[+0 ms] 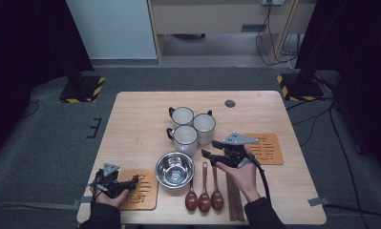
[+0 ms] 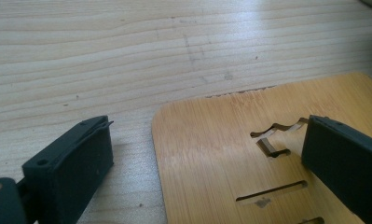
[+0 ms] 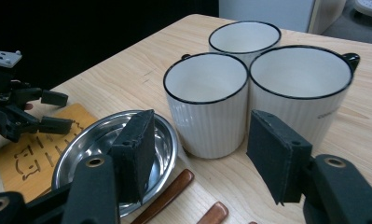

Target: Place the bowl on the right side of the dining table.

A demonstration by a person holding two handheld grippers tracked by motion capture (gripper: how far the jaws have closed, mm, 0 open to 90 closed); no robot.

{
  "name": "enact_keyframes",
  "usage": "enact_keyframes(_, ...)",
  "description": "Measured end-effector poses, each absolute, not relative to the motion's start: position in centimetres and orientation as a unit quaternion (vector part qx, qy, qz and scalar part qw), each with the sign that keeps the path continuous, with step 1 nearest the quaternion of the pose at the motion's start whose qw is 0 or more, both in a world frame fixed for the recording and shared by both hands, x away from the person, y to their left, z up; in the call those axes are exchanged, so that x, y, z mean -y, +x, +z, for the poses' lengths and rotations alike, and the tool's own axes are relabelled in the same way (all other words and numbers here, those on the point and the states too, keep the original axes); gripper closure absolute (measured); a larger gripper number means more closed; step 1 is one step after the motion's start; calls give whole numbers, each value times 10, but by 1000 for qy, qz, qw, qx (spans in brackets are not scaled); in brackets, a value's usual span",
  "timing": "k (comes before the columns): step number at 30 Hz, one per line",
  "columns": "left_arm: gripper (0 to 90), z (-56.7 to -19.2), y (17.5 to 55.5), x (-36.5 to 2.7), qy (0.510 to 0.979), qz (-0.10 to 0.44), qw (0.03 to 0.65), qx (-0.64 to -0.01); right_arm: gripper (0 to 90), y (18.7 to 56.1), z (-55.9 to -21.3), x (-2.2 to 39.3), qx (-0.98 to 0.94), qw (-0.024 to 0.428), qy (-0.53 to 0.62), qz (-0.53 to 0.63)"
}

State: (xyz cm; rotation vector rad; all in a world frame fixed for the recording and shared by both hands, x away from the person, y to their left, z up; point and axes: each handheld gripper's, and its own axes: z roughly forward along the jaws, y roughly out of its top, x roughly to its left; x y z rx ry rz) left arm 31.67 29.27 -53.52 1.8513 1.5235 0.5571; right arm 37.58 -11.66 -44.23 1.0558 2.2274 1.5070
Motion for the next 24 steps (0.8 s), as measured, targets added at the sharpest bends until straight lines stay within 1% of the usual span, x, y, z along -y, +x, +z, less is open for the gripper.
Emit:
enact_keyframes(4, 11, -535, 317, -293, 709, 213, 334, -583, 427, 376, -444, 109, -765, 126, 361, 517)
enact_keyframes(9, 11, -535, 317, -293, 709, 213, 334, -583, 432, 379, -448, 101, -769, 111, 363, 514)
enact_keyframes(20, 10, -535, 317, -293, 709, 213, 334, -583, 521, 384, -460, 79, -786, 77, 365, 493)
enact_keyframes(24, 10, -535, 317, -293, 709, 213, 334, -583, 558, 386, -464, 70, -792, 71, 364, 484)
